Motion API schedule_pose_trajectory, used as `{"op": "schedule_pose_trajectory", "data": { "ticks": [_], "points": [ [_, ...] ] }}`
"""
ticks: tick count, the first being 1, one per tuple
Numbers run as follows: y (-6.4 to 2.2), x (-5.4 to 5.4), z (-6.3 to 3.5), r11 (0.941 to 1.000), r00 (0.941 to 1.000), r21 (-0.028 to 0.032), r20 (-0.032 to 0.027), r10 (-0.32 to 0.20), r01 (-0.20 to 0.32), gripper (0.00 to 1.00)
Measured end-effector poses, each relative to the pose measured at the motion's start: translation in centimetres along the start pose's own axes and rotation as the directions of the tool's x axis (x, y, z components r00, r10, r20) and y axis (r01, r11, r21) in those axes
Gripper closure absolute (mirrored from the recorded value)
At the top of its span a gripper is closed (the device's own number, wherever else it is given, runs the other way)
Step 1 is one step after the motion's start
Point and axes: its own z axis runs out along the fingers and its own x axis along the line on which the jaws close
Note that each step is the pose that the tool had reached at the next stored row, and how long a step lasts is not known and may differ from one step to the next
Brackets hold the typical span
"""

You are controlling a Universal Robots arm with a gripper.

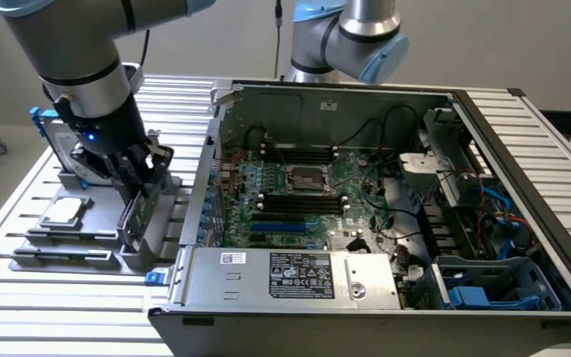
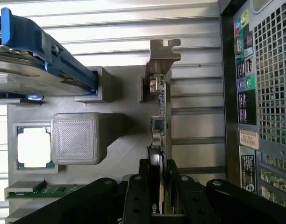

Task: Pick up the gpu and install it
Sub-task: 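Pick up the gpu and move the gpu toward the slot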

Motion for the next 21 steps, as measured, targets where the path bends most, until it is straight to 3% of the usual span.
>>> {"op": "schedule_pose_trajectory", "data": {
  "ticks": [10, 21],
  "points": [
    [0.22, 0.1, -2.38, 0.9999, 1.0000, -0.0093, -0.0046, -0.007, 0.007, 0.73],
    [0.64, 0.1, -6.89, 0.9997, 0.9997, -0.0126, -0.0066, -0.023, 0.023, 0.73]
  ]
}}
